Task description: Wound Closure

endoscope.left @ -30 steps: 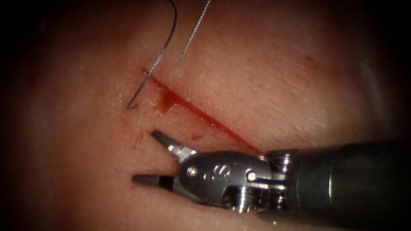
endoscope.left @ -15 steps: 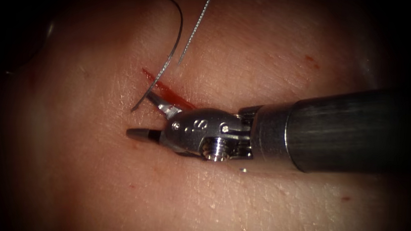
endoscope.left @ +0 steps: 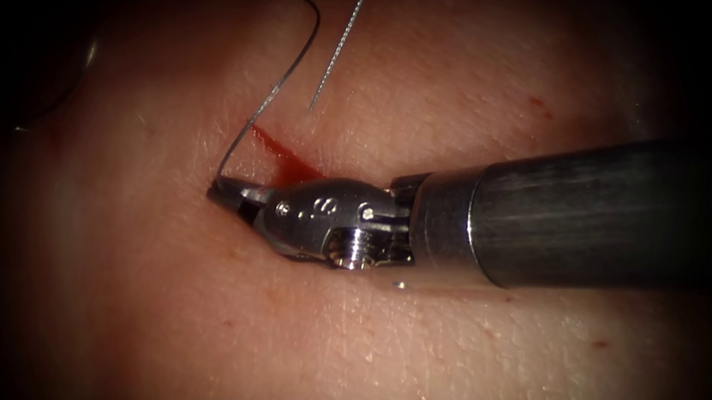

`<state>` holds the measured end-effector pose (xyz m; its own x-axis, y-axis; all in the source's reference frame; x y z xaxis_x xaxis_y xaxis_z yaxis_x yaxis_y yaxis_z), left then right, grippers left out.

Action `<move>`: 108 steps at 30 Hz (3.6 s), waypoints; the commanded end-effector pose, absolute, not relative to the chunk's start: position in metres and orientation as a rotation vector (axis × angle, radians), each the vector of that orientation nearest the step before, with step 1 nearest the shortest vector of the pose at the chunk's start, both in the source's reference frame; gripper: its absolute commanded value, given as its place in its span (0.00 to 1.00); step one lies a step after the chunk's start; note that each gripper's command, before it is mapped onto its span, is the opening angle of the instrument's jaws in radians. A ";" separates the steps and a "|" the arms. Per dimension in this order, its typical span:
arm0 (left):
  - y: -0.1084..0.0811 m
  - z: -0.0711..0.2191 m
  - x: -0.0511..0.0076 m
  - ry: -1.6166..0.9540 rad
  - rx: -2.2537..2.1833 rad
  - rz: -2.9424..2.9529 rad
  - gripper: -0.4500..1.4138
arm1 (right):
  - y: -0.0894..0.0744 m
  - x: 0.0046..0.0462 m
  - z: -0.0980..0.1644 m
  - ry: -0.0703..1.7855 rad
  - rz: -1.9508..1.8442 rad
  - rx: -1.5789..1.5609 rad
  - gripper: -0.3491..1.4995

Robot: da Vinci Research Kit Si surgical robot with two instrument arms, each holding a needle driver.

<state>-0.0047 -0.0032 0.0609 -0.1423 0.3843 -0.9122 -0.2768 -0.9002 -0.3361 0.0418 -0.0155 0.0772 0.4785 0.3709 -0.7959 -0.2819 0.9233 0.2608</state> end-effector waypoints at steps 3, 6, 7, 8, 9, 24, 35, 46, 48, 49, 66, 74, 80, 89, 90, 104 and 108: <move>-0.004 0.062 -0.0051 -0.124 -1.709 2.087 0.00 | -0.017 0.0409 0.076 1.001 0.385 0.113 0.00; -0.004 0.062 -0.0051 -0.122 -1.709 2.087 0.00 | -0.020 0.0392 0.074 1.006 0.370 0.118 0.00; -0.004 0.062 -0.0051 -0.122 -1.709 2.088 0.00 | -0.020 0.0390 0.073 1.009 0.366 0.123 0.00; -0.004 0.062 -0.0051 -0.127 -1.707 2.084 0.00 | -0.021 0.0388 0.073 1.012 0.361 0.126 0.00; -0.004 0.062 -0.0051 -0.126 -1.707 2.084 0.00 | -0.022 0.0387 0.072 1.014 0.357 0.130 0.00; -0.004 0.062 -0.0052 -0.126 -1.709 2.084 0.00 | -0.028 0.0413 0.066 1.050 0.296 0.179 0.00; -0.004 0.062 -0.0055 -0.132 -1.711 2.081 0.00 | -0.031 0.0419 0.063 1.063 0.234 0.238 0.00; -0.004 0.062 -0.0048 -0.145 -1.720 2.081 0.00 | -0.030 0.0395 0.064 1.045 0.216 0.153 0.83; -0.004 0.062 -0.0048 -0.142 -1.720 2.082 0.00 | -0.029 0.0389 0.064 1.033 0.221 0.129 0.82; -0.004 0.062 -0.0051 -0.143 -1.716 2.078 0.00 | -0.028 0.0383 0.065 1.021 0.225 0.101 0.79; -0.004 0.063 -0.0058 -0.139 -1.711 2.075 0.00 | -0.020 0.0391 0.073 0.949 0.271 0.021 0.76; -0.004 0.063 -0.0062 -0.143 -1.717 2.074 0.00 | -0.018 0.0424 0.076 0.950 0.309 -0.016 0.76; -0.005 0.063 -0.0065 -0.146 -1.720 2.074 0.00 | -0.017 0.0432 0.078 0.947 0.311 -0.027 0.66; -0.005 0.063 -0.0065 -0.148 -1.723 2.074 0.00 | -0.017 0.0423 0.078 0.984 0.276 0.016 0.00; -0.005 0.063 -0.0065 -0.148 -1.723 2.074 0.00 | -0.017 0.0421 0.078 0.976 0.283 0.006 0.00; -0.005 0.063 -0.0065 -0.149 -1.724 2.074 0.00 | -0.021 0.0389 0.074 0.987 0.224 0.054 0.00; -0.005 0.063 -0.0065 -0.148 -1.723 2.074 0.00 | -0.023 0.0374 0.072 0.994 0.212 0.062 0.00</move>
